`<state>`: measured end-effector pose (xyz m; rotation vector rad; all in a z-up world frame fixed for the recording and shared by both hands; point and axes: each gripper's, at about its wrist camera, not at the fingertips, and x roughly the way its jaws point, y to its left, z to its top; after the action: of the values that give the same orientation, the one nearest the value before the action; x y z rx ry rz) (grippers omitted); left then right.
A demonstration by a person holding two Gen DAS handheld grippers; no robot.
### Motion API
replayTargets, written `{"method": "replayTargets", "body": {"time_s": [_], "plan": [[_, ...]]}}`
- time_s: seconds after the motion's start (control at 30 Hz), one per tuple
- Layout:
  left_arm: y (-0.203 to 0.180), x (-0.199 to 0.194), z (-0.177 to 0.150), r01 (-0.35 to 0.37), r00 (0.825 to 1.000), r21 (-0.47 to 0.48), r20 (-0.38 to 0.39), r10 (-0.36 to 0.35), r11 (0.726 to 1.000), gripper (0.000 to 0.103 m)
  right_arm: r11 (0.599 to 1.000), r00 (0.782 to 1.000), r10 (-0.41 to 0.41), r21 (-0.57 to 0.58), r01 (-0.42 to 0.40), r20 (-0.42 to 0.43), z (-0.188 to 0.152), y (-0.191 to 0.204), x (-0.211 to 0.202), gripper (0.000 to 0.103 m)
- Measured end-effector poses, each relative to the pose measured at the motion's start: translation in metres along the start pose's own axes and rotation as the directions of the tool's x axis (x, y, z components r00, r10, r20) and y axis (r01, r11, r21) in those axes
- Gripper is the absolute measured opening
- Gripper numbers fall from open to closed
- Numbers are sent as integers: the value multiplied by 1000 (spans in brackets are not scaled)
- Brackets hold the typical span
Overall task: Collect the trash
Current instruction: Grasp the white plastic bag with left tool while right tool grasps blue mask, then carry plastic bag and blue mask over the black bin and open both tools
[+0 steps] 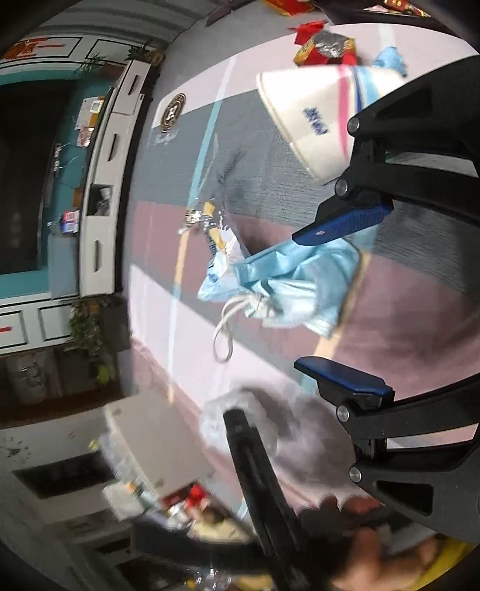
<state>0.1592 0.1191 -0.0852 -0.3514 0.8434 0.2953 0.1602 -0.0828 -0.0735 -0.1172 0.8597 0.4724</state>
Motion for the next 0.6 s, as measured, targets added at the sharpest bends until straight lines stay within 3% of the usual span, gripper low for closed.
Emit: {"method": "replayTargets", "body": {"time_s": [0.03,0.07,0.1,0.2,0.27,0.43,0.6], "plan": [[0,1,-1,3,1000,2,-6,-3,1000,62,1000,1000,-10,-2,10,-14,0,0,7,62],[0,1,-2,6,1000,8,-10,-6,1000,48,1000,1000,-15,0,15,-25,2,-2,13,59],[-1,0,-4,7,1000,22,-13,-7,1000,38,1000,999,-16,6,16,-40,1,-4,19,47],[-1,-7,-6,16,1000,38,-18,-16,999,26,1000,998,-21,8,21,-61,-2,-6,26,21],[5,-13,-6,46,998,10,-34,-45,999,24,1000,998,10,28,-8,-59,-5,-8,22,14],[15,-46,-6,84,996,6,17,-84,996,23,988,994,109,107,-109,3,-14,-14,-13,11],[15,-89,-24,142,986,71,75,-147,987,23,985,986,152,72,-158,71,-29,-9,-60,11]]}}
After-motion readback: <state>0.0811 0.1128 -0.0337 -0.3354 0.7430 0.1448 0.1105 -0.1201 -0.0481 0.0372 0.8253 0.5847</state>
